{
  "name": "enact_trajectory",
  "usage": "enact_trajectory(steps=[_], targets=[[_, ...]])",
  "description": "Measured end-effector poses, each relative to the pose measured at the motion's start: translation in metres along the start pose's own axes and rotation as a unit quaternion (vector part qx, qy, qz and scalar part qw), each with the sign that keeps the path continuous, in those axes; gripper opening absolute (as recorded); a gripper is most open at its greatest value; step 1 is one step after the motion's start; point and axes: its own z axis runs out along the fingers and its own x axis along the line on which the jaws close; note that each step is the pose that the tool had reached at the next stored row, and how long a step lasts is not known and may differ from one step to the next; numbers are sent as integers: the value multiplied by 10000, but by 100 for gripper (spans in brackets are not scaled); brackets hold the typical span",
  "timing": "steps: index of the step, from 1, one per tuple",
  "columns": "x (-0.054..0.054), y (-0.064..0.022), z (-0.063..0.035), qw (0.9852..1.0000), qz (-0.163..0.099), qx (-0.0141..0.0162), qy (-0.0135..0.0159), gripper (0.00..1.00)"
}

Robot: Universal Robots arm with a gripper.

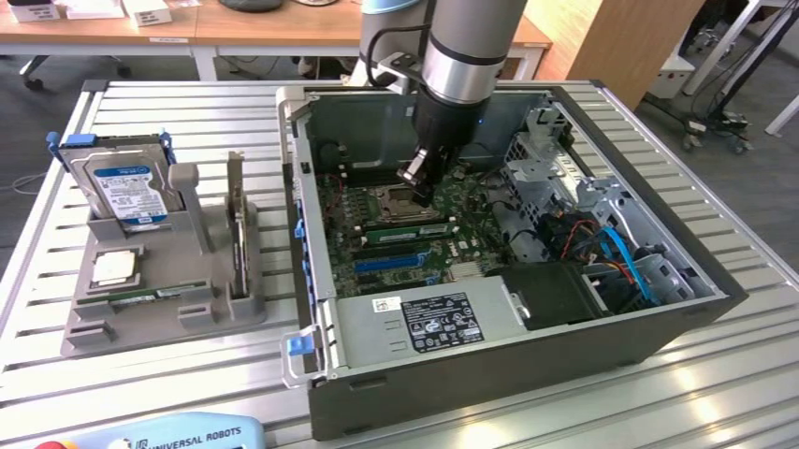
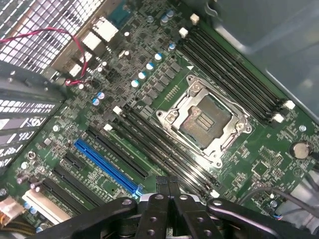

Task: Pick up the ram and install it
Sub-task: 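Press down the ram until it locks into place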

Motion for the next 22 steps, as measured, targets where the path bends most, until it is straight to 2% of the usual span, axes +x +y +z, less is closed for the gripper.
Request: enact_trajectory(steps=[7, 14, 18, 22], targets=[[10, 8, 2, 9994, 357, 8, -14, 10], [21, 16, 4, 9973, 736, 16, -28, 10], [25, 19, 6, 9951, 986, 21, -38, 10], [27, 20, 9, 9917, 1282, 28, -49, 10]])
